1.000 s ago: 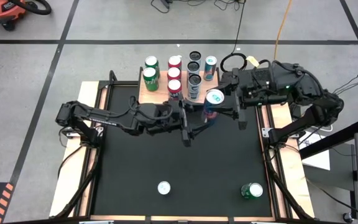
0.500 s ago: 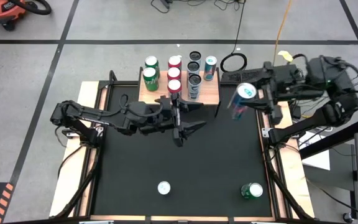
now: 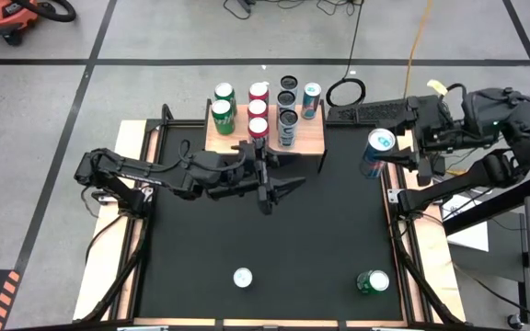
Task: Place canned beverage on shelf
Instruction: Put the top blue soda can on the shelf aligned with the other blue soda can
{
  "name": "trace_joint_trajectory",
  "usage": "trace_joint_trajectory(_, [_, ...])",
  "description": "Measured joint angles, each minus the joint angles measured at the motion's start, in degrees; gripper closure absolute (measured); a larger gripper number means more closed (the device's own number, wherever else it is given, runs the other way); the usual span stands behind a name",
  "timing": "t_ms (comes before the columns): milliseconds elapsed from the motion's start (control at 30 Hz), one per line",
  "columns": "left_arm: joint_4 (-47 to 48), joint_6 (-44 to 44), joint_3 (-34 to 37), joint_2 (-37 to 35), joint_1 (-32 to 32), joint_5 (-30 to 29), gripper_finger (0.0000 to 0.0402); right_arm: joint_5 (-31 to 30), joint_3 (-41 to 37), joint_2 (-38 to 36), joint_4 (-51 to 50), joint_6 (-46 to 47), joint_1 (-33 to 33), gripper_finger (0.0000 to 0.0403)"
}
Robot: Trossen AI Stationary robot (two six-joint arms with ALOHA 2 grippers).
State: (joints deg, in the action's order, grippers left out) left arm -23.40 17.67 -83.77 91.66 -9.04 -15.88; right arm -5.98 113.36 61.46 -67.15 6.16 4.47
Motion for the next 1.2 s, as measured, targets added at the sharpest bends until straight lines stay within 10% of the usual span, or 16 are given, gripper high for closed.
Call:
trace_joint_trajectory(633, [1.0,4.6,0.0,0.0,-4.8,-5.7,0.0059,0.2,-47.5,-19.9,26.2,0.1,0.0,0.0179])
trace_joint_trajectory(1200, [2.0,9.0,0.0,0.0,-7.6,-10.1,0.0059,8.4,-53.2,-23.1,34.5,-9.2,-12.8,0.0179])
